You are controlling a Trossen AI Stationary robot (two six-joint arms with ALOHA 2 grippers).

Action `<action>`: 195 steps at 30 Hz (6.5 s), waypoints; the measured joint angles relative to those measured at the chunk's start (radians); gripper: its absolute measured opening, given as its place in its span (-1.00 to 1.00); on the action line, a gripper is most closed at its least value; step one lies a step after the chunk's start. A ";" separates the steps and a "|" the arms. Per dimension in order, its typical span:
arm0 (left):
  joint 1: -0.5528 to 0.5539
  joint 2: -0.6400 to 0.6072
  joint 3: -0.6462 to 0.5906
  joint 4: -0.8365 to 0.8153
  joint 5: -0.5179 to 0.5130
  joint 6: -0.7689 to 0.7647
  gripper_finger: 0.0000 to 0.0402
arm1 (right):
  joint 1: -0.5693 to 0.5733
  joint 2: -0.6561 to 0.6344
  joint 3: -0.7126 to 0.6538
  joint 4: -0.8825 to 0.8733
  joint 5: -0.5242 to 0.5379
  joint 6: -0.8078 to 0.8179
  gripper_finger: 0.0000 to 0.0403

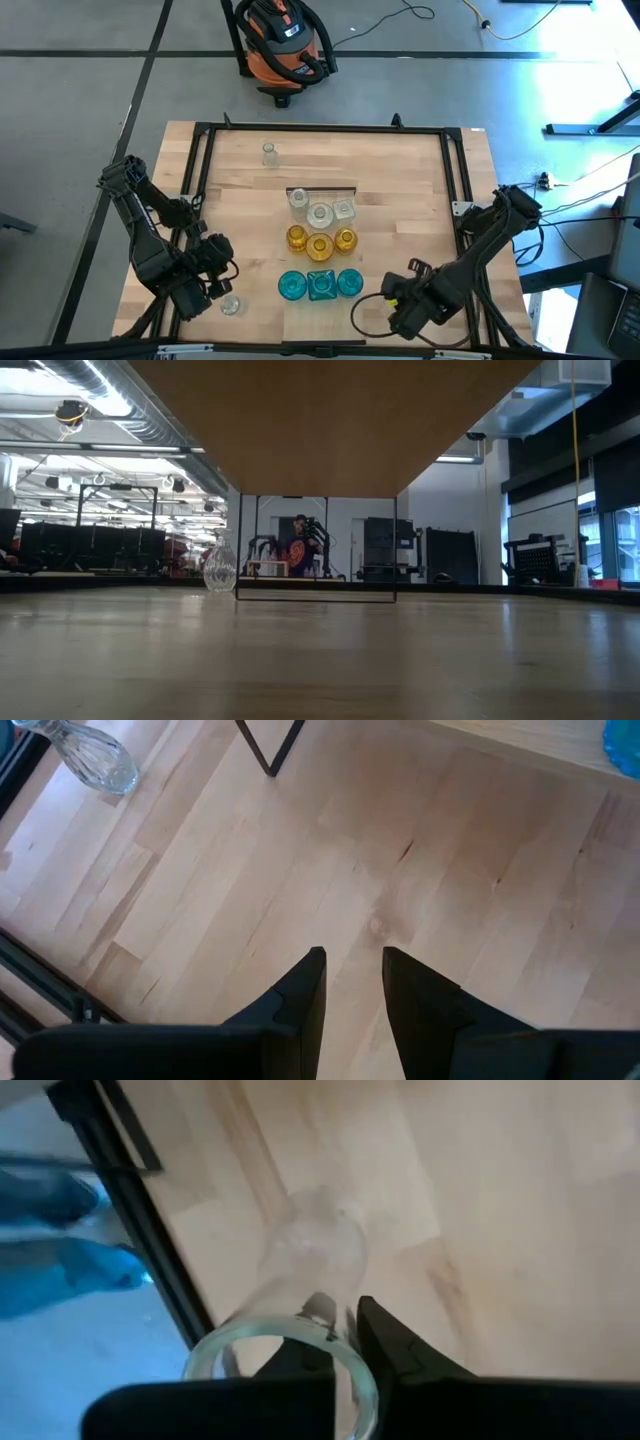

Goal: Sort vases onto shelf
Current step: Put the transparent vase on the shelf

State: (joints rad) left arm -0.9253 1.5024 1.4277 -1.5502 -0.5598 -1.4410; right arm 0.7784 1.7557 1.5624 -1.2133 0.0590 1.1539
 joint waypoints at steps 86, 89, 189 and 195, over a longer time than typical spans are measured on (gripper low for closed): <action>0.039 0.000 0.000 0.018 0.072 0.109 -0.53 | -0.171 0.280 0.790 -0.199 -0.188 0.000 -0.99; 0.039 0.000 0.000 0.018 0.095 0.109 -0.53 | -0.171 0.278 0.792 -0.198 -0.155 0.080 -0.99; 0.092 0.000 0.000 0.131 0.026 0.276 -0.53 | -0.170 0.277 0.792 -0.122 -0.077 0.411 -0.46; 0.092 0.000 0.000 0.131 0.026 0.275 -0.53 | -0.170 0.277 0.792 -0.123 -0.077 0.412 -0.46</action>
State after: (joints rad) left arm -0.8330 1.5028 1.4273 -1.4193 -0.5339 -1.1656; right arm 0.6083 2.0327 2.3547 -1.3365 -0.0181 1.5661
